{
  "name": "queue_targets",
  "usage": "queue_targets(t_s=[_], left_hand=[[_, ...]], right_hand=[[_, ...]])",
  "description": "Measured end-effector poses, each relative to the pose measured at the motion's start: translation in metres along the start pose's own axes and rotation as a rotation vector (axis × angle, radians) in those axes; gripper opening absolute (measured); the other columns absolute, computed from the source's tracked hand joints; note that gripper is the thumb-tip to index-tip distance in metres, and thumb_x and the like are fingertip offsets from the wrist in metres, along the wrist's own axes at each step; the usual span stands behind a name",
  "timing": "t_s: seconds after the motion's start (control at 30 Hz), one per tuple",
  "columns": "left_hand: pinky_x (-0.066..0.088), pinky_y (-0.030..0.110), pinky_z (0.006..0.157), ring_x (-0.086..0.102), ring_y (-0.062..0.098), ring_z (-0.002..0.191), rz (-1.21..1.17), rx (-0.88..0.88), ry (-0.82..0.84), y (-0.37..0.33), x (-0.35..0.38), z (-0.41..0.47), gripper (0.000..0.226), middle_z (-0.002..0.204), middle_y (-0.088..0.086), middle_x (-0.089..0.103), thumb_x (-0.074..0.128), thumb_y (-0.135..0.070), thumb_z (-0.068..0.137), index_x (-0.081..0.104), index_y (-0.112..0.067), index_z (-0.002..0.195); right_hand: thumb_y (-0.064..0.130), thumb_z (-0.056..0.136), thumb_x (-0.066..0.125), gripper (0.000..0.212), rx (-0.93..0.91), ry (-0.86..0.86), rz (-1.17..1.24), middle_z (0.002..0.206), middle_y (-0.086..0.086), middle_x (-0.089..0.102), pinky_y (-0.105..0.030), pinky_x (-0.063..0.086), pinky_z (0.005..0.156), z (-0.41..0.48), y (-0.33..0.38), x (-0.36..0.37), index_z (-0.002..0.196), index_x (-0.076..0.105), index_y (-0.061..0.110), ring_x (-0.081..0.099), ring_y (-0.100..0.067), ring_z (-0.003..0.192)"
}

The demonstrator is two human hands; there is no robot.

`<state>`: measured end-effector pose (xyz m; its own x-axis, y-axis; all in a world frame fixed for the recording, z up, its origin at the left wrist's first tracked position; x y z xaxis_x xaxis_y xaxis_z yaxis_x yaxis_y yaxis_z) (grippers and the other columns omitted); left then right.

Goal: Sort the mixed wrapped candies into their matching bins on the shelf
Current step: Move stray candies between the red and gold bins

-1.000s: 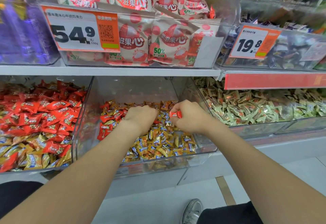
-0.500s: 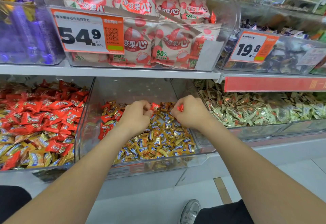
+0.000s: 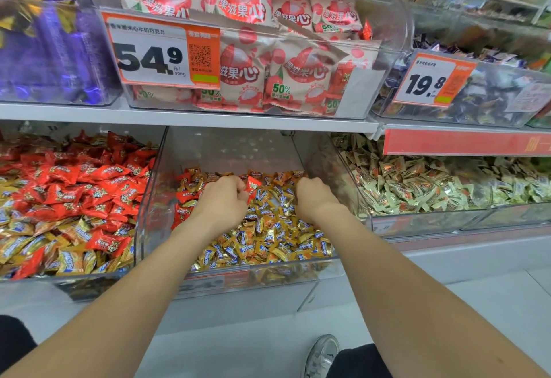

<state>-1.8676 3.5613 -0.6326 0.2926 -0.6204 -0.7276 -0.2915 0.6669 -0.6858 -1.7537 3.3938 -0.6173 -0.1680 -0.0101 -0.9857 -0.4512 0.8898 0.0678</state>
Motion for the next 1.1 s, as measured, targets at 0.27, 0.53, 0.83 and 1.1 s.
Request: queue_targets(t_s=[0.27,0.53,0.83,1.1], left_hand=[[0.042,0.027,0.057,0.061,0.017,0.063,-0.023,0.026,-0.021,-0.007,-0.008,-0.008,0.015,0.073,0.001,0.067,0.055,-0.019,0.106,0.065,-0.017,0.095],[0.046,0.034,0.067,0.065,0.018,0.072,-0.061,0.133,-0.174,-0.037,-0.056,-0.039,0.013,0.075,-0.003,0.069,0.057,-0.023,0.102,0.062,-0.026,0.091],[0.05,0.043,0.076,0.064,0.036,0.09,0.309,0.049,-0.302,0.018,-0.159,-0.092,0.01,0.088,0.006,0.07,0.056,-0.024,0.097,0.053,-0.023,0.087],[0.051,0.051,0.087,0.063,0.051,0.107,0.431,-0.117,-0.384,0.098,-0.222,-0.057,0.033,0.111,0.029,0.067,0.058,-0.036,0.102,0.064,-0.003,0.107]], right_hand=[[0.012,0.099,0.064,0.018,0.0,0.056,0.552,0.089,-0.014,0.071,-0.032,0.057,0.059,-0.005,0.001,-0.013,0.106,0.073,-0.002,0.071,-0.022,0.07],[0.016,0.104,0.066,0.027,-0.215,0.248,1.497,0.074,-0.011,0.052,-0.021,0.034,0.042,-0.05,0.051,-0.043,0.127,0.07,0.003,0.048,-0.016,0.058],[0.013,0.094,0.075,0.012,-0.418,0.014,1.164,0.069,-0.003,0.068,-0.027,0.049,0.056,-0.089,0.152,-0.055,0.102,0.08,0.02,0.057,-0.015,0.058],[0.021,0.089,0.072,0.008,-0.763,-0.469,0.624,0.095,0.006,0.062,-0.033,0.048,0.088,-0.075,0.25,-0.038,0.095,0.069,0.026,0.062,-0.015,0.09]])
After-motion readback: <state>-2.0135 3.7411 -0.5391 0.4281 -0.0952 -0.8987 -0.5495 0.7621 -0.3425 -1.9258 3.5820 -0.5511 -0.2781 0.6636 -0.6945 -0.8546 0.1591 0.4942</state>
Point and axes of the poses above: each hand's wrist, its own z-axis towards the middle knuckle, its own x-axis out of the palm, y = z × x, the point moved 1 cm from there along z, towards the middle knuckle
